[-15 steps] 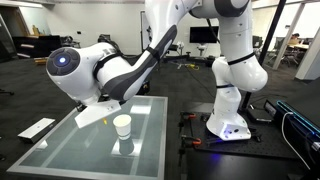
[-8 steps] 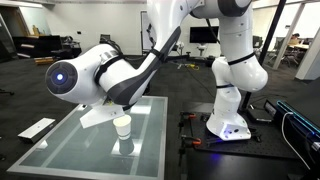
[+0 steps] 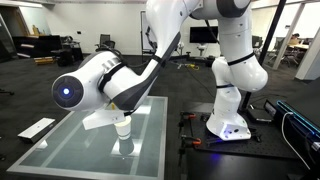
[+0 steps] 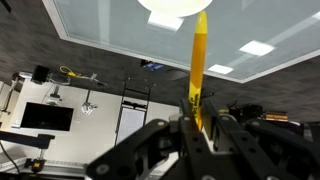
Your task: Put the pen in the mug
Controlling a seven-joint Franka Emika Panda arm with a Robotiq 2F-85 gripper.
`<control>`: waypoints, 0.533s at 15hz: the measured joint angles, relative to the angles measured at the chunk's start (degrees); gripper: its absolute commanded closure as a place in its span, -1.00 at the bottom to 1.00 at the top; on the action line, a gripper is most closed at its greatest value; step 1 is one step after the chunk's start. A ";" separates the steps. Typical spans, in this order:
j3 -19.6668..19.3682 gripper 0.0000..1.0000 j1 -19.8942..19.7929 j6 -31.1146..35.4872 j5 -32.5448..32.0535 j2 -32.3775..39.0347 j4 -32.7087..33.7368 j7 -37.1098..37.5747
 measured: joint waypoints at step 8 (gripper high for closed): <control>0.18 0.92 -0.09 -0.05 -2.31 1.30 -2.27 5.97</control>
